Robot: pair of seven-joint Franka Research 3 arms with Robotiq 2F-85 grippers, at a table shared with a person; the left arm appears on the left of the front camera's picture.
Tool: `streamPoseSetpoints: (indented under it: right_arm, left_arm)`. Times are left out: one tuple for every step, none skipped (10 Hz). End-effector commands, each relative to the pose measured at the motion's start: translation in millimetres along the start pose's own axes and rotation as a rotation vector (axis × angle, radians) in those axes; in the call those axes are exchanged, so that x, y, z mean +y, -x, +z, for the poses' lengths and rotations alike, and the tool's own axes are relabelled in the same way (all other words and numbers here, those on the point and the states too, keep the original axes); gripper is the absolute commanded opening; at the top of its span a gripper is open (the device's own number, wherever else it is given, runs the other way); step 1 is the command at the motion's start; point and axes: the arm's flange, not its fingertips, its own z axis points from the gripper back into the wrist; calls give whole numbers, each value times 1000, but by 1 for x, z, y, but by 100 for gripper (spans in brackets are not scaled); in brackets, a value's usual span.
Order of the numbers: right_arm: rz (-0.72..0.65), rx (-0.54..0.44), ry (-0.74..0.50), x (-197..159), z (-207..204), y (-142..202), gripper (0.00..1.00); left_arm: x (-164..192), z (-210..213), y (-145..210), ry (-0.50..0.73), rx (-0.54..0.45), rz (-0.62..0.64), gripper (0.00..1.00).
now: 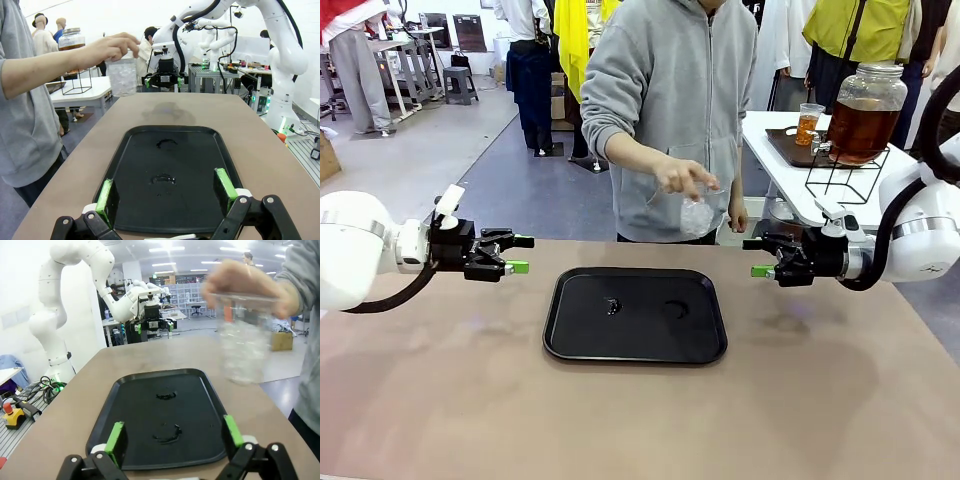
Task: Pour the drink into the iced cup.
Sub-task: Open the gripper to release the iced cup you were holding.
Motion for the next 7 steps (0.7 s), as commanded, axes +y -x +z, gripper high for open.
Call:
streamPoseSetpoints:
  right_arm:
    - [-6, 2, -1, 0, -1, -3, 100]
    - [-6, 2, -1, 0, -1, -3, 100]
    - [-6, 2, -1, 0, -1, -3, 100]
    - [-6, 2, -1, 0, -1, -3, 100]
    - [-6, 2, -1, 0, -1, -3, 100]
    - [-6, 2, -1, 0, -1, -3, 100]
    - [-6, 2, -1, 0, -1, -3, 100]
  left_arm:
    - [0, -1, -2, 1, 0, 2, 100]
    - [0, -1, -2, 1, 0, 2, 100]
    - [0, -1, -2, 1, 0, 2, 100]
    - [0, -1, -2, 1, 0, 2, 100]
    - [0, -1, -2, 1, 0, 2, 100]
    - [0, -1, -2, 1, 0, 2, 100]
    - [0, -1, -2, 1, 0, 2, 100]
